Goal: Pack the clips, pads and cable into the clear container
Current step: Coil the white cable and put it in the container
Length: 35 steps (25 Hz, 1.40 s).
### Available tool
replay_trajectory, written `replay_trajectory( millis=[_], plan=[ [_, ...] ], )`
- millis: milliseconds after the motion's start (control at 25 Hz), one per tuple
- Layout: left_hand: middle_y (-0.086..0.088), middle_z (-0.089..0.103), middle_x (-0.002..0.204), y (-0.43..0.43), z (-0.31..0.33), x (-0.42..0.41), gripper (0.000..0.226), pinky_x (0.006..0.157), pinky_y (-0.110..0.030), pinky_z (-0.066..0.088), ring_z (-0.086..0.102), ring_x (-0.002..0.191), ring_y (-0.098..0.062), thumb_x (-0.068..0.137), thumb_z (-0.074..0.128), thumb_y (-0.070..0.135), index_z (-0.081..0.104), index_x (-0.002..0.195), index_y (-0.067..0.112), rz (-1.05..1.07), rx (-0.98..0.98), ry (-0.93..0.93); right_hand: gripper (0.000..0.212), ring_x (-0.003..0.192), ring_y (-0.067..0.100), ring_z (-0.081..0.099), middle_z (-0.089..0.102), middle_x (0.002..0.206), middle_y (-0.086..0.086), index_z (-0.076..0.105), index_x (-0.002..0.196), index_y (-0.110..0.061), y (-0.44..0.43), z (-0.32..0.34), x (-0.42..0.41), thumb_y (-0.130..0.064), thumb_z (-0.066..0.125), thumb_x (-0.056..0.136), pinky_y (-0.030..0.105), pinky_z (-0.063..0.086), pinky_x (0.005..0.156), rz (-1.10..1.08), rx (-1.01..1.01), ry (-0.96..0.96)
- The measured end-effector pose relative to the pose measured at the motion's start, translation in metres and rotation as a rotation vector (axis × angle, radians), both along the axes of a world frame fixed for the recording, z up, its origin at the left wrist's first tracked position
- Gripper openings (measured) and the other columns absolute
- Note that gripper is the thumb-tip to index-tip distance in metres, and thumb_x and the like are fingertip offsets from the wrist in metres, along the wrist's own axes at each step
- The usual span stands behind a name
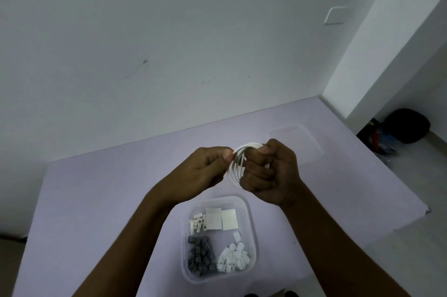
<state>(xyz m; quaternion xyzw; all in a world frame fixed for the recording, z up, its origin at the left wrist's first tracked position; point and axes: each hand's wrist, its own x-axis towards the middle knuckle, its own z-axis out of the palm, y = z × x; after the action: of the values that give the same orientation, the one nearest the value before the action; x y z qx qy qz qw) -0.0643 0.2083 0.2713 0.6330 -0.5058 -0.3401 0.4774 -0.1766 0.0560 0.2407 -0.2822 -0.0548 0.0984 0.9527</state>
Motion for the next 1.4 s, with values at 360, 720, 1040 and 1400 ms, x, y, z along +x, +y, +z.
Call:
replay_trajectory(
  millis=[360, 720, 1040, 1400],
  plan=[
    [0.003, 0.067, 0.081, -0.009, -0.006, 0.003, 0.025, 0.069, -0.04, 0.049, 0.062, 0.073, -0.017, 0.103, 0.046, 0.029, 0.065, 0.091, 0.018, 0.125, -0.006, -0.272, 0.036, 0.034, 0.021, 0.057, 0.048, 0.034, 0.004, 0.056, 0.054, -0.01, -0.012, 0.004, 0.007, -0.022, 0.06, 0.088, 0.02, 0.04, 0.044, -0.251, -0.618, 0.053],
    [0.005, 0.068, 0.085, -0.016, 0.001, 0.003, 0.024, 0.07, -0.034, 0.05, 0.065, 0.079, -0.019, 0.103, 0.045, 0.026, 0.066, 0.097, 0.016, 0.124, -0.059, -0.328, 0.039, 0.035, 0.022, 0.06, 0.05, 0.036, 0.017, 0.056, 0.05, -0.009, -0.007, -0.002, 0.011, -0.021, 0.066, 0.086, 0.021, 0.035, 0.041, -0.477, -0.707, -0.001],
    [0.014, 0.065, 0.075, -0.02, 0.002, -0.004, 0.027, 0.063, -0.012, 0.038, 0.058, 0.068, -0.005, 0.103, 0.044, 0.025, 0.066, 0.092, 0.015, 0.13, -0.07, -0.309, 0.058, 0.026, 0.023, 0.051, 0.039, 0.031, 0.007, 0.047, 0.046, 0.0, -0.003, -0.011, 0.013, -0.036, 0.075, 0.082, 0.018, 0.032, 0.037, -0.681, -0.735, -0.009],
    [0.011, 0.051, 0.065, -0.013, 0.006, -0.008, 0.02, 0.055, -0.015, 0.032, 0.045, 0.056, -0.006, 0.102, 0.047, 0.023, 0.061, 0.089, 0.015, 0.18, -0.116, -0.367, 0.052, 0.043, 0.025, 0.053, 0.053, 0.046, 0.007, 0.059, 0.054, -0.012, -0.024, 0.002, 0.009, -0.057, 0.073, 0.078, 0.033, 0.04, 0.046, -0.876, -0.659, -0.015]
  ],
)
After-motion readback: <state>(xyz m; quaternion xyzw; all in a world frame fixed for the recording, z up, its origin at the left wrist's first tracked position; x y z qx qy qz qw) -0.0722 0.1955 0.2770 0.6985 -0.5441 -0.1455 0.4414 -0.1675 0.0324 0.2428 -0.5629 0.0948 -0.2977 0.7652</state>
